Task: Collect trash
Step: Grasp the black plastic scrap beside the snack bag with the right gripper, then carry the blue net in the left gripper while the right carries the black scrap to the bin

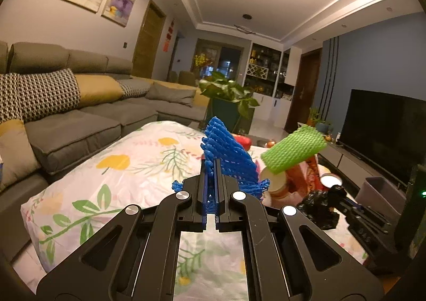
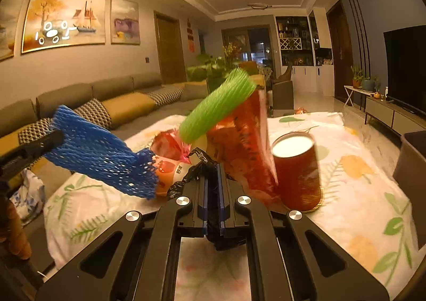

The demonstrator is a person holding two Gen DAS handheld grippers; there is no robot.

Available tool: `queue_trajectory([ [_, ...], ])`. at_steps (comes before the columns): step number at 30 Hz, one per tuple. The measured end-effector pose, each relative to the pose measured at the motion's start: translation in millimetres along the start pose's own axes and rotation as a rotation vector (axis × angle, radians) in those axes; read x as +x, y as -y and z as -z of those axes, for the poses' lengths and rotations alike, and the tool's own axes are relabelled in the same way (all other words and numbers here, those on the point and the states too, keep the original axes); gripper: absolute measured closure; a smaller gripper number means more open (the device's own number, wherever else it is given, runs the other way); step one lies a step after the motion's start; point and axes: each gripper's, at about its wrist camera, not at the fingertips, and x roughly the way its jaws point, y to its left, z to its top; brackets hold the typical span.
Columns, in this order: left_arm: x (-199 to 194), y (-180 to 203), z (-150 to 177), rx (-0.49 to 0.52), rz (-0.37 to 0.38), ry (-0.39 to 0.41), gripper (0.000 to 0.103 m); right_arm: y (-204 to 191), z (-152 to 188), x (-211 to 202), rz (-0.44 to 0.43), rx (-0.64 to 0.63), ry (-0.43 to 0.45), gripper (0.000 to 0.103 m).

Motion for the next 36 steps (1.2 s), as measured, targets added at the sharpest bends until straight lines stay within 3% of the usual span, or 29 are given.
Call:
queue_trajectory([
  [6, -12, 24, -5, 0.021, 0.046, 0.008, 0.100, 12, -10, -38, 0.007, 0.010, 0.043, 0.096],
  [18, -26, 108, -13, 0.102, 0.223, 0.024, 0.100, 64, -25, -110, 0.158, 0.033, 0.140, 0.097],
  [29, -5, 229, -12, 0.201, 0.433, 0.016, 0.100, 138, -46, -158, 0.391, 0.052, 0.246, 0.097],
  [36, 21, 305, 0, 0.262, 0.542, -0.009, 0.100, 200, -52, -172, 0.548, 0.095, 0.265, 0.097],
])
